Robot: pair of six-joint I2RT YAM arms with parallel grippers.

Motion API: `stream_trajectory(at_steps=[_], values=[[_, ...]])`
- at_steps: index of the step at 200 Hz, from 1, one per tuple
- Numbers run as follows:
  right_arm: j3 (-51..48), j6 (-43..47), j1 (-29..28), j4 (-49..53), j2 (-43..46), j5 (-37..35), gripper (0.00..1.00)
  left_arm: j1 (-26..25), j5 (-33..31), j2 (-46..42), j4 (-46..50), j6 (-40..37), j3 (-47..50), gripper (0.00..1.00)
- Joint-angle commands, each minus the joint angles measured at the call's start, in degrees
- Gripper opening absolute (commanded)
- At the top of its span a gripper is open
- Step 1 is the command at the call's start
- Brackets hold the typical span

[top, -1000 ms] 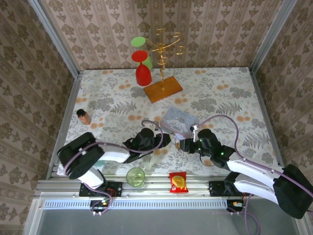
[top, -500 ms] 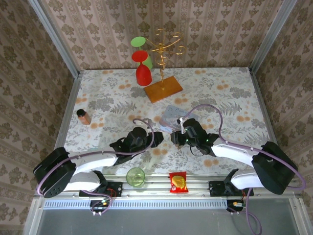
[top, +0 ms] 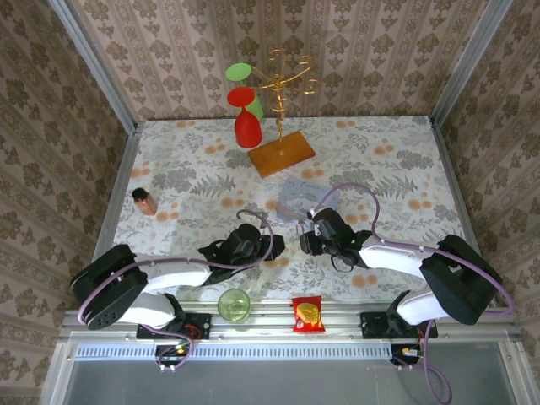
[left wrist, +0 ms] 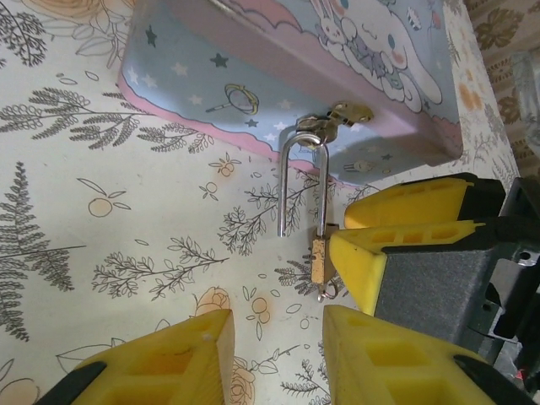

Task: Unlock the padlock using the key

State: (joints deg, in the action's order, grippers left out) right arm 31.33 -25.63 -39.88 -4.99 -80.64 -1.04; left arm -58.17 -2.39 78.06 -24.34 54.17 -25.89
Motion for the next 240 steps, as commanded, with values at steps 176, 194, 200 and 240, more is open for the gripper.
stream_trajectory(at_steps=[176,194,200,240], values=[[-5.91,-4.09,1.34,-12.48,-7.91,-0.24,0.43,-1.86,-0.57,1.26,-4.12,1.90,-0.57,0.33],[-6.25,-5.10,0.83,-10.83,-7.39,-3.26,0.39,-1.86,-0.68,1.34,-4.07,1.90,-0.57,0.33],[-6.49,-5.18,0.45,-10.50,-7.07,-4.35,0.37,-1.85,-0.68,1.30,-4.02,1.89,-0.65,0.33],[-8.70,-8.84,-0.29,-11.75,-5.62,-5.72,0.31,-0.28,-0.87,-0.51,3.45,-4.40,-5.83,0.33]])
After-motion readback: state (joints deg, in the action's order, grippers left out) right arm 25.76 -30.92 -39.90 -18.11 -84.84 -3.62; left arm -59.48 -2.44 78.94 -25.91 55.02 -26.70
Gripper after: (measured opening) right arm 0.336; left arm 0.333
